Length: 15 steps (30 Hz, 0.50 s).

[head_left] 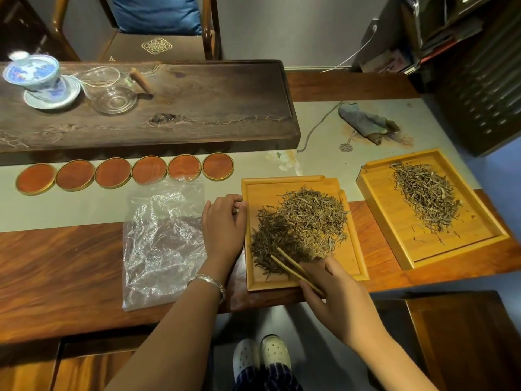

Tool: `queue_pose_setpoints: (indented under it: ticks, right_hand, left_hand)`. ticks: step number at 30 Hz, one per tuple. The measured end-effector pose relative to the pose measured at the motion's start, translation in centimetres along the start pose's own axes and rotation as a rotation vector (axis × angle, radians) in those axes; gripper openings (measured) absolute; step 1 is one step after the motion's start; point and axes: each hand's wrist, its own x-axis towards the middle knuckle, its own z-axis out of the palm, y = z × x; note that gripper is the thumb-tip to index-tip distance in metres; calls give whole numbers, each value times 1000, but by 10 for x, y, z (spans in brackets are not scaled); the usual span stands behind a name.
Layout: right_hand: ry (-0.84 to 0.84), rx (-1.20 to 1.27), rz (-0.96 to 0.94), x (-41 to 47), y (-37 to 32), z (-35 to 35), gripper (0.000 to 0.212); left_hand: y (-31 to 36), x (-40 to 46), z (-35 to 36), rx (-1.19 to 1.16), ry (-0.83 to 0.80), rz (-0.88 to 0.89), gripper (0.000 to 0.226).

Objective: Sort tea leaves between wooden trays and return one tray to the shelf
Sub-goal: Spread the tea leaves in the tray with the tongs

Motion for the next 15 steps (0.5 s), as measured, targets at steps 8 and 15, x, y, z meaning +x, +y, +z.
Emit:
queue_pose_setpoints:
  ticks: [8,15]
  right_hand:
    - [44,-97,-25,12,5,-12,28]
    - [158,-315,126,63,1,-11,30]
  left_hand:
    - [0,0,0,-3,2,-4,23]
    - [1,0,0,4,8,-4,22]
